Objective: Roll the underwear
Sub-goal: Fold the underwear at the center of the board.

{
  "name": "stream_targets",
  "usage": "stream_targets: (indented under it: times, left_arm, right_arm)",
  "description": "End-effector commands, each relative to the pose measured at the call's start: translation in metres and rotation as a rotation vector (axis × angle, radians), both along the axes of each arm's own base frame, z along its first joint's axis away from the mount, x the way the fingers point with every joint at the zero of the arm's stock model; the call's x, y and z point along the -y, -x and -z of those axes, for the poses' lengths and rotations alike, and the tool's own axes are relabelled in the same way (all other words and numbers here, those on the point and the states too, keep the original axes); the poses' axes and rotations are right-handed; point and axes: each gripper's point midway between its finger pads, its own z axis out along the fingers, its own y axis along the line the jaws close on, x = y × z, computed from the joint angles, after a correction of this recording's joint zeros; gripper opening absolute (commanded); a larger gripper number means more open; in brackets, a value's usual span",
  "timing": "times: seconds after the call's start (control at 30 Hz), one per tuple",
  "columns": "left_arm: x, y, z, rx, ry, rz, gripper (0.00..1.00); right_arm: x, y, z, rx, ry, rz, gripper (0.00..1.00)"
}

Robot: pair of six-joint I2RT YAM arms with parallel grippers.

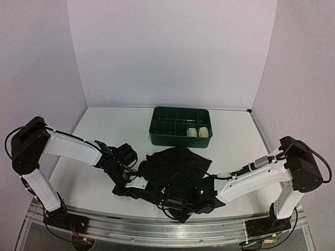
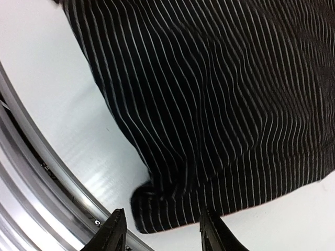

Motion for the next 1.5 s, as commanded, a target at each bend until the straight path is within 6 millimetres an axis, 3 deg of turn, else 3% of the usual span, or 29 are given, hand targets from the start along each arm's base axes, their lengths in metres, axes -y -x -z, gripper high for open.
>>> stream_targets:
  times: [0.0,0.17,0.4,0.53,0.67,0.8,0.93,1.03,1.3,1.47]
  left_arm:
    - [-0.017,-0.001,0.014,0.027,-0.088,-0.029,0.0]
    - [-0.013,-0.004,-0.003,0.04,-0.063,-0.057,0.0]
    - [-0.017,-0.017,-0.027,0.09,-0.058,-0.134,0.0]
    - [-0.023,-0.025,-0.048,0.099,-0.042,-0.176,0.0]
    - [-0.032,-0.02,-0.057,0.094,-0.059,-0.173,0.0]
    - [-0.041,-0.012,-0.049,0.097,-0.07,-0.146,0.02]
    - [-0.029,-0.003,-0.043,0.047,-0.036,-0.088,0.36]
    - [-0.015,0.0,-0.039,0.015,-0.05,-0.065,0.48]
    - [-0.017,0.01,-0.012,0.023,-0.085,-0.044,0.52]
    - [-0.013,0.009,0.004,0.016,-0.151,-0.047,0.47]
  right_arm:
    - [0.011,0.009,0.017,-0.038,0.057,0.0,0.43]
    - [0.002,0.011,0.025,-0.045,0.073,-0.028,0.34]
    - [0.014,0.014,0.021,-0.056,0.066,-0.012,0.0]
    - [0.013,0.017,0.0,-0.064,0.023,-0.04,0.0]
    - [0.01,0.025,-0.016,-0.101,0.006,-0.081,0.0]
    - [0.014,0.029,-0.023,-0.116,-0.008,-0.082,0.0]
    - [0.015,0.03,-0.024,-0.121,-0.009,-0.086,0.0]
    - [0.012,0.031,-0.026,-0.125,-0.017,-0.096,0.0]
    - [0.016,0.028,-0.029,-0.112,-0.026,-0.069,0.0]
    - [0.012,0.027,-0.029,-0.106,-0.022,-0.086,0.0]
